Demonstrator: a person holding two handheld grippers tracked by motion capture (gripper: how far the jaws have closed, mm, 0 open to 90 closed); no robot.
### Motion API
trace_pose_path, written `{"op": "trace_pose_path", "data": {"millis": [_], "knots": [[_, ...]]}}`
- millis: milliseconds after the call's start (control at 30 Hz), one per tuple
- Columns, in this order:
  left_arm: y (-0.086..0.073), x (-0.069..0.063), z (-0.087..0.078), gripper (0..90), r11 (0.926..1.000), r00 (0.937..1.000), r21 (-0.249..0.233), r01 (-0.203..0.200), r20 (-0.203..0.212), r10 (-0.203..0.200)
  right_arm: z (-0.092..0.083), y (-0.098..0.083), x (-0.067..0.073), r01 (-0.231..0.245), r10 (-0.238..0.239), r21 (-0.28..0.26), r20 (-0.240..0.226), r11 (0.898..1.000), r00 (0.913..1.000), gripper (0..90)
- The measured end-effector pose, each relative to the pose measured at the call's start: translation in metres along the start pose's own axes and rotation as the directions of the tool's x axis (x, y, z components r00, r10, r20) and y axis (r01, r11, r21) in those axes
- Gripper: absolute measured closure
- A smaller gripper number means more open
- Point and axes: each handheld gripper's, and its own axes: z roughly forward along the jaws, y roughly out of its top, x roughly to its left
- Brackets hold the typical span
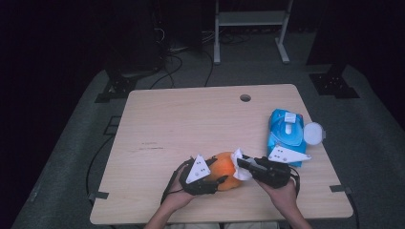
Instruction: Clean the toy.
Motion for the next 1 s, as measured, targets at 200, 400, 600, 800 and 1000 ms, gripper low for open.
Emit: {"op": "trace_pose_path", "data": {"millis": [200, 400, 600, 800, 1000], "knots": [[0.000, -0.006, 0.008, 38.2, 0.9987, 0.9999, 0.052, -0.003, -0.014, 0.003, 0.002, -0.001, 0.002, -0.006, 0.006, 0.009, -0.009, 1.000, 0.9999, 77.7], [-0.002, -0.010, 0.007, 36.6, 0.9990, 0.9997, 0.043, -0.012, 0.022, 0.011, 0.010, -0.005, 0.004, 0.043, -0.044, 0.073, 0.019, 0.996, 0.9988, 77.6], [-0.004, -0.008, 0.010, 36.0, 0.9992, 0.9994, 0.038, 0.007, 0.033, -0.008, 0.002, -0.006, 0.000, 0.015, -0.019, 0.072, 0.054, 0.997, 0.9984, 77.3], [-0.004, 0.008, 0.004, 15.2, 0.9968, 0.9955, -0.008, 0.080, 0.052, -0.079, 0.007, -0.005, 0.006, 0.064, -0.065, 0.103, 0.008, 0.993, 0.9978, 77.3], [-0.010, 0.013, 0.014, 25.0, 0.9928, 0.9907, 0.020, 0.118, 0.066, -0.119, 0.006, -0.004, -0.003, 0.025, -0.027, 0.094, 0.013, 0.995, 0.9996, 77.0]]}}
